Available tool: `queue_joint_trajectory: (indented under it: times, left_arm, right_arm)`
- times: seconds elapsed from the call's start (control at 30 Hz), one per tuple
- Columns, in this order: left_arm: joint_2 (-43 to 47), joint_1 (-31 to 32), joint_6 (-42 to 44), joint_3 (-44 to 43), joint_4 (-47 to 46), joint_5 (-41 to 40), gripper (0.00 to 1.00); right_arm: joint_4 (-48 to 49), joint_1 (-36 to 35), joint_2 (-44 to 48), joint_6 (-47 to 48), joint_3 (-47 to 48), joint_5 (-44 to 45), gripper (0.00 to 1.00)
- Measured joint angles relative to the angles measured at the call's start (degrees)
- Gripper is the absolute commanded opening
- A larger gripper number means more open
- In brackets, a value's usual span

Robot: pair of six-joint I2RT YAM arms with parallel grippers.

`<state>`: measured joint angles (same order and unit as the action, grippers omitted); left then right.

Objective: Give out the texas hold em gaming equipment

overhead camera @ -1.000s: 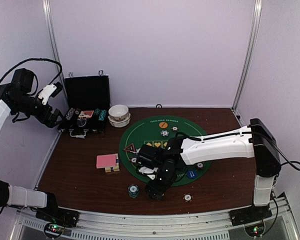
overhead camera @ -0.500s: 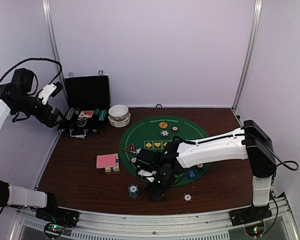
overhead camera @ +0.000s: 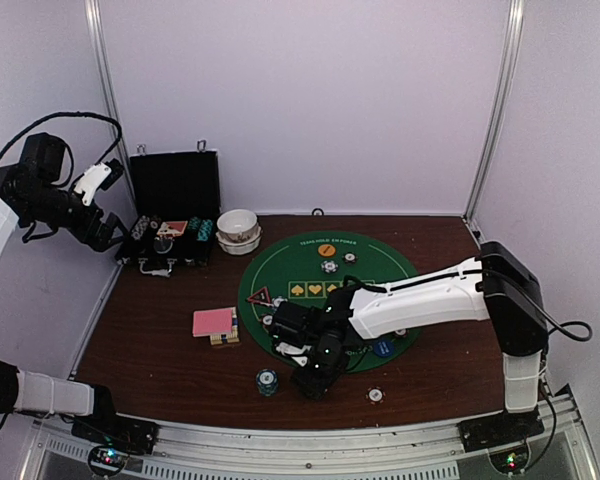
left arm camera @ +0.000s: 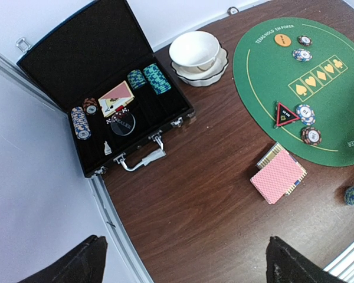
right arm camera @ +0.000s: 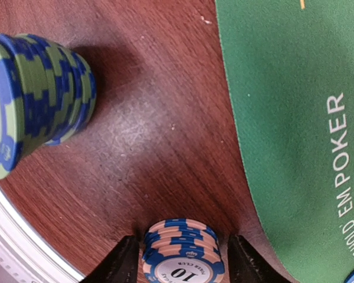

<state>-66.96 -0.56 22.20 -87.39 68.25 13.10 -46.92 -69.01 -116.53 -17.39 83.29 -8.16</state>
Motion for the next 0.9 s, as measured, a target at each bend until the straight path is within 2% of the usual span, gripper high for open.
queue_joint_trajectory:
  times: [0.57,0.9]
  left_arm:
    - [0.0,0.0,0.0,-0.04,0.0,0.2,0.98]
    - [0.0,0.0,0.0,-0.04,0.0,0.17,0.98]
  right_arm:
    - [-2.64,0.0,0.0,0.31,1.64,0.55,0.17]
    - [-6.05,0.74,2.97,0.48,2.95,1.7,0.14]
